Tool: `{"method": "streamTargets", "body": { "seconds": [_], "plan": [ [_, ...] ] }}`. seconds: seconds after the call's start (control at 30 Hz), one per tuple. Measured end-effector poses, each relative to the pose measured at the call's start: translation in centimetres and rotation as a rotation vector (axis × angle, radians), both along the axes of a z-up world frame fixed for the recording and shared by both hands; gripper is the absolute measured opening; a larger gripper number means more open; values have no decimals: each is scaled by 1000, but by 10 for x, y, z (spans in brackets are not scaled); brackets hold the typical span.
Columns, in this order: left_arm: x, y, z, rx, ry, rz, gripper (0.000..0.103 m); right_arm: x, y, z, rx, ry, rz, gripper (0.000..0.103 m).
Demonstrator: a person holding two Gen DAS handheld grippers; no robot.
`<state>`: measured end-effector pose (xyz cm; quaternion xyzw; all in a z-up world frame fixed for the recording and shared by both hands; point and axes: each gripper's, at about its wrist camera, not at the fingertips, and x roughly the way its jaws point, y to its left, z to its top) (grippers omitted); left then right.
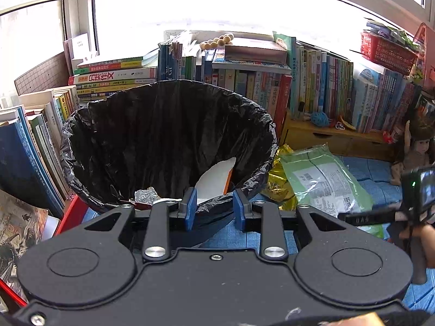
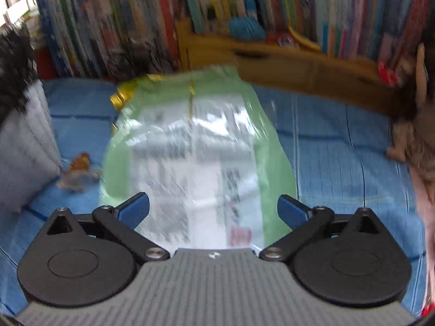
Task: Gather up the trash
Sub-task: 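Lower the right gripper to the green plastic bag and close on it, then lift the green bag with the right gripper toward the bin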
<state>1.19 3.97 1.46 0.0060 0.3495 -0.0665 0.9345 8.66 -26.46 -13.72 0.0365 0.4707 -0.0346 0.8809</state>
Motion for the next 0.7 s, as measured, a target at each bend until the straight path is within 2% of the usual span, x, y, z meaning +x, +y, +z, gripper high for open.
{"method": "streamTargets", "body": {
  "seconds": [0.17, 0.27, 0.57, 0.63, 0.7],
  "plan": [
    [1, -3, 0, 10, 5, 1, 29, -2, -13, -36, 62, 98, -84, 103],
    [1, -3, 0, 9, 8, 2, 29, -6, -10, -48, 123, 118, -92, 103],
    [-2, -3, 5, 5, 10, 14, 28, -20, 37, -59, 267, 168, 56, 103],
    [-6, -4, 11, -7, -10, 4, 27, -26, 51, -59, 263, 196, 124, 103],
    [-12, -6, 19, -22, -40, -21, 27, -33, 64, -58, 300, 225, 216, 103]
  ]
}}
